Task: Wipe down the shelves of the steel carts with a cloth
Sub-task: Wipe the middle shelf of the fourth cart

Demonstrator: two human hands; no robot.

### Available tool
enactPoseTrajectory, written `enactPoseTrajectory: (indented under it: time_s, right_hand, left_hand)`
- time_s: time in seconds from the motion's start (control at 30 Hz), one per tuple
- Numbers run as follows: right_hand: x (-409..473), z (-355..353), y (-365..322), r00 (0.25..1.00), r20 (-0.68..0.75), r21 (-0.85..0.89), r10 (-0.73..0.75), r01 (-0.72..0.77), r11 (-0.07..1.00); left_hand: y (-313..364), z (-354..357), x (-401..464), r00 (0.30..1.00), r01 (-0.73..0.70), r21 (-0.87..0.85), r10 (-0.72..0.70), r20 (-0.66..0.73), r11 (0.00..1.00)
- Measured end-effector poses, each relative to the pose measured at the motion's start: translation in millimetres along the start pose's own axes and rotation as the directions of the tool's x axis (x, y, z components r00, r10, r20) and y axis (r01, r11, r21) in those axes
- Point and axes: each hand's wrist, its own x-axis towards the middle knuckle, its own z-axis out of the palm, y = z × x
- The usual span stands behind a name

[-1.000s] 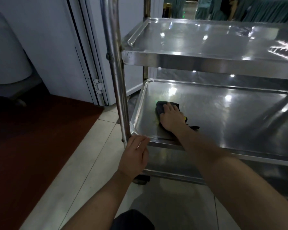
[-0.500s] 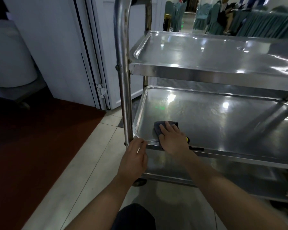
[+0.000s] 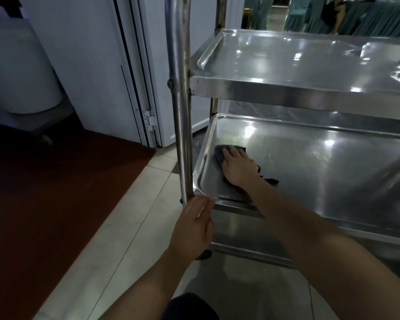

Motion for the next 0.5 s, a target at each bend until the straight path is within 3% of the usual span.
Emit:
enactPoseTrajectory:
  time_s: [0.1, 0.3, 0.5]
  right_hand:
    - [29.7, -5.1, -2.5, 0.999, 0.042, 0.029, 0.027, -0.028, 0.999]
    - [31.6, -4.8, -23.2, 0.993, 0.074, 0.02, -0.09, 0.089, 0.996]
    - [-16.3, 6.0, -20.7, 0.985, -0.003, 0.012, -0.175, 0.175, 0.984]
  left_hand:
    - [-4.6, 3.6, 1.2, 1.0, -0.02, -0.032, 0.02, -0.002, 0.999]
    - [-9.3, 1.0, 11.0, 0.999, -0.039, 0.025, 0.038, 0.037, 0.999]
    - [-12.2, -20.3, 27.0, 0.983, -0.076, -0.057, 0.085, 0.162, 0.995]
